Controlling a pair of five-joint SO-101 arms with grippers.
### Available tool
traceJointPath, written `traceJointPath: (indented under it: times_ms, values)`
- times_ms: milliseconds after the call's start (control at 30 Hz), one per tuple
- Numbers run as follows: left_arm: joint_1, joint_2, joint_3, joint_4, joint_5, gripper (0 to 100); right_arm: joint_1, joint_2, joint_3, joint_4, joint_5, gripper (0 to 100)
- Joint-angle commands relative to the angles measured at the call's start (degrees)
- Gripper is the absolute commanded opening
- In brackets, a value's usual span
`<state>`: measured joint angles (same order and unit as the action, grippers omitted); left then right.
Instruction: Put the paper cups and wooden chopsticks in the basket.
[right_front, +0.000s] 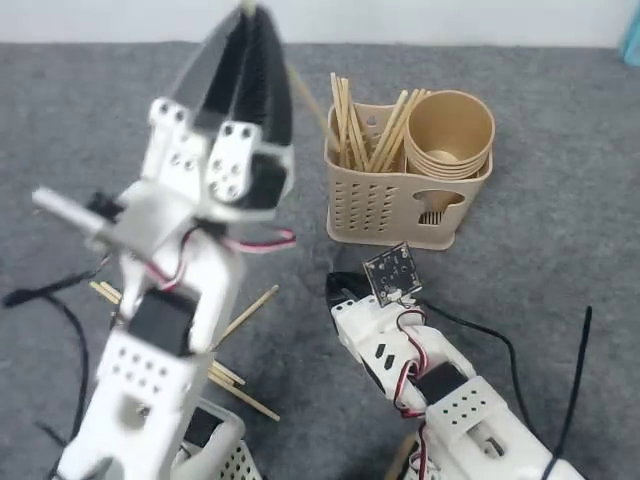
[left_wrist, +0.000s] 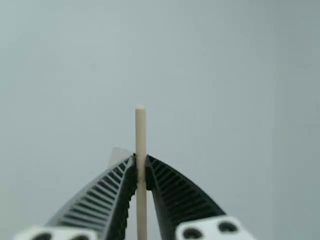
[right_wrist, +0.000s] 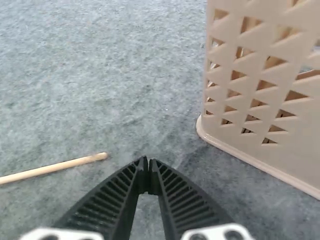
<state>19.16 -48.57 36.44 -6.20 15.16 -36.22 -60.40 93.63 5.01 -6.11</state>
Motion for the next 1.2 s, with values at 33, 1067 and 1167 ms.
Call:
traceJointPath:
  times_ms: [33, 1067, 1167]
  values:
    - [0.2, 5.6, 1.5, -10.1, 0.6, 1, 0.7, -1.0, -1.8, -1.2, 1.3, 0.9]
    - [-2.2, 25.1, 19.4, -9.6, 0.9, 32, 0.7, -1.0, -1.9, -1.2, 1.3, 0.9]
    - [-4.0, 22.7, 18.1, -6.6, 0.9, 33, 0.7, -1.0, -1.9, -1.2, 1.3, 0.9]
